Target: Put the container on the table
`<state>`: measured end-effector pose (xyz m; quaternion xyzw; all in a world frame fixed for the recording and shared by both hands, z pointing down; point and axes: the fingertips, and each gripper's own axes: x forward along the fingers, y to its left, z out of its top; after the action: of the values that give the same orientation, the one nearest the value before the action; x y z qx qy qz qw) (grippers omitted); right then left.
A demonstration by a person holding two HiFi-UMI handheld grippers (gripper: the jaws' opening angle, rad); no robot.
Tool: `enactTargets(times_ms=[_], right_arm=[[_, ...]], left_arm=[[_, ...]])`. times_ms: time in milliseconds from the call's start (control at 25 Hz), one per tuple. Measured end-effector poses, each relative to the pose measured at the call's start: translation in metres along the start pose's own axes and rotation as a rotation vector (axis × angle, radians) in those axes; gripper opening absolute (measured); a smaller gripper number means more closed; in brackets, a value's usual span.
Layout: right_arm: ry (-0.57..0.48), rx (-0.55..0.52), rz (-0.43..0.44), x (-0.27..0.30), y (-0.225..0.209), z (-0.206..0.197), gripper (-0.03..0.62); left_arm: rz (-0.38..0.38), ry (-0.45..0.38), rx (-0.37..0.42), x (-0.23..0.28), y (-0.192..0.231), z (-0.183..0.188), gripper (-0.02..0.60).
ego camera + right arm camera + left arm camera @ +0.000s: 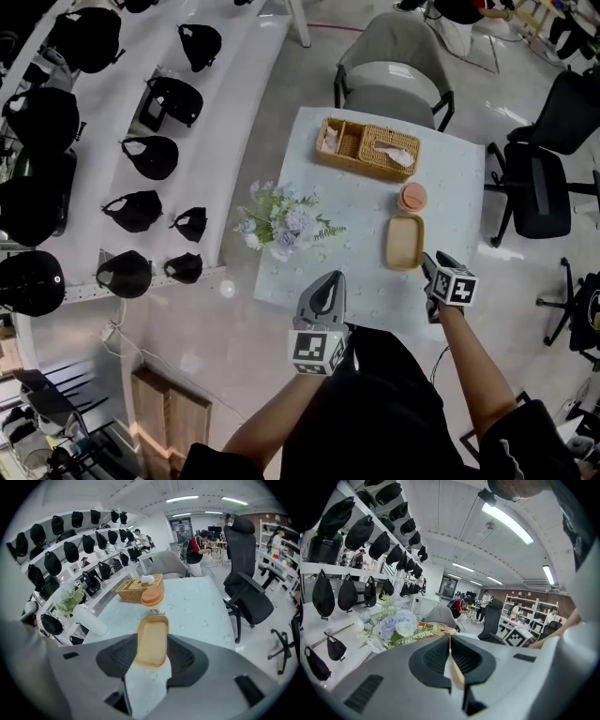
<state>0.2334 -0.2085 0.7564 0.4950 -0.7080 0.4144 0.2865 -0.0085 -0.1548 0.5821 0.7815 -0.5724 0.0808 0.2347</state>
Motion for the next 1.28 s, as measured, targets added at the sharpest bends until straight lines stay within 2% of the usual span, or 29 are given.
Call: enactTargets(times_ms=[400,560,840,1080,1280], right_arm=[[-0.08,-0.036,0.058,-0.081,0.021,0.018,0.183],[-0.151,-0.049,0.082,-0.122,0.028,0.036,0.183],[-0.299,-0.088,0.094,-0.189,0.034,0.067,0.181],[-0.385,-0.113,0.092,-0.233,0.032,0.069,0.179],[-0.46,-0.129,0.182,-0.26,0.049,0.065,0.116]], left_arm=[[0.003,-0.034,0.025,-0.022,-0.022,0.021,0.015],[-0.009,-0.049,0.049,-0.029,-0.042,0.033,0.015],[-0.06,-0.078,0.044,-0.028,-0.078,0.06,0.015],[-0.089,-0.109,0.053,-0.03,-0.113,0.075,0.015],[-0.103,-0.128,0.043,-0.037,-0.136,0.075,0.015]])
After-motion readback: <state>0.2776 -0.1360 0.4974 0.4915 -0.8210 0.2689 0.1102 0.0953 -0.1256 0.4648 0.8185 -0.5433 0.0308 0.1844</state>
